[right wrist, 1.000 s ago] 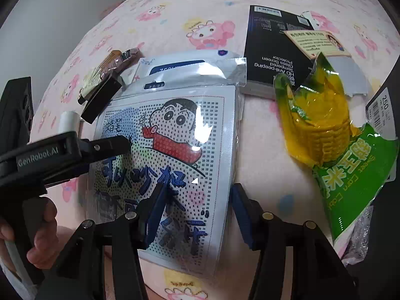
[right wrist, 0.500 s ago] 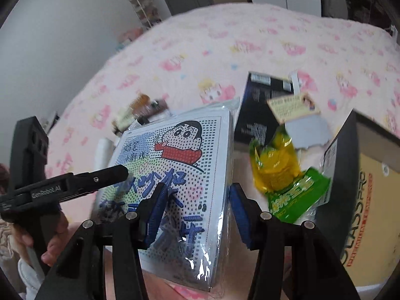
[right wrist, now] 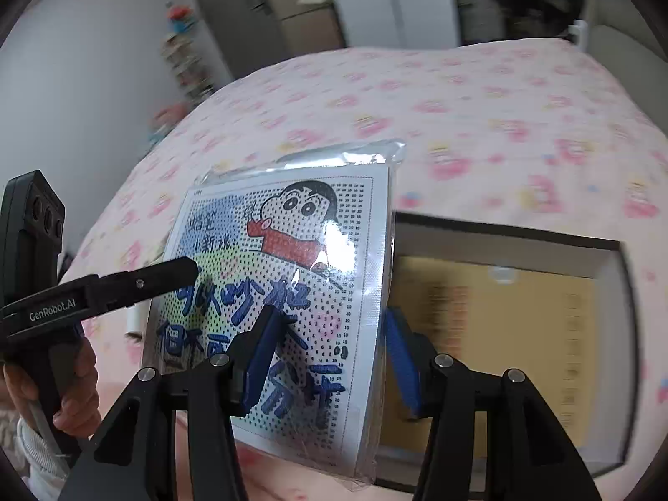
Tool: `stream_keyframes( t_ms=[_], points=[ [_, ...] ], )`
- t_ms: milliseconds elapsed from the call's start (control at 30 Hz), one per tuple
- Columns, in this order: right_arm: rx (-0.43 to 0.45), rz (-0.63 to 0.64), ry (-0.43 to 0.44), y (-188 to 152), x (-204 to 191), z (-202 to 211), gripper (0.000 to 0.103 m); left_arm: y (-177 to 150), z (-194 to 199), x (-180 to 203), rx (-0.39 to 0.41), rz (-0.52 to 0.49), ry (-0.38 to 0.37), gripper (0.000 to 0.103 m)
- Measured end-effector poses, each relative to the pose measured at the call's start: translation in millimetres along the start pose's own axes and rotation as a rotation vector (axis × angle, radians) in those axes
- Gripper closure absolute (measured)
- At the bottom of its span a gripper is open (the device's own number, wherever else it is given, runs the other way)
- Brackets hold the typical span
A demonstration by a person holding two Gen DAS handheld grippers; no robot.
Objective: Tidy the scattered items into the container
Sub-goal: 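Close the right tool on the bead-art pack and lift it, then lower the bead-art pack into the grey box and open the right tool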
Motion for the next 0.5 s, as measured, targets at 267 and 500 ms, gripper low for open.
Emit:
stream_keyframes(
  t_ms=[267, 500],
  points=[
    [0.027, -0.147, -0.101, -13, 105, 15, 0.056, -38, -60, 62, -0.131, -0.093, -0.018, 0.043],
    [-0.029, -0.201, -0.192, -35, 153, 1, 0.054, -76, -99, 79, -0.231, -0.203, 0.077, 0.043]
  ],
)
Point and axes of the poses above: each gripper's, at about its wrist camera, not at the fingertips, and z roughly against the way its jaws point, x to its right, y to its top, the point moved 9 cm from there along -z, roughly the way its jaws point, and after that the axes turned 15 degrees about x, right-handed, at the moved point
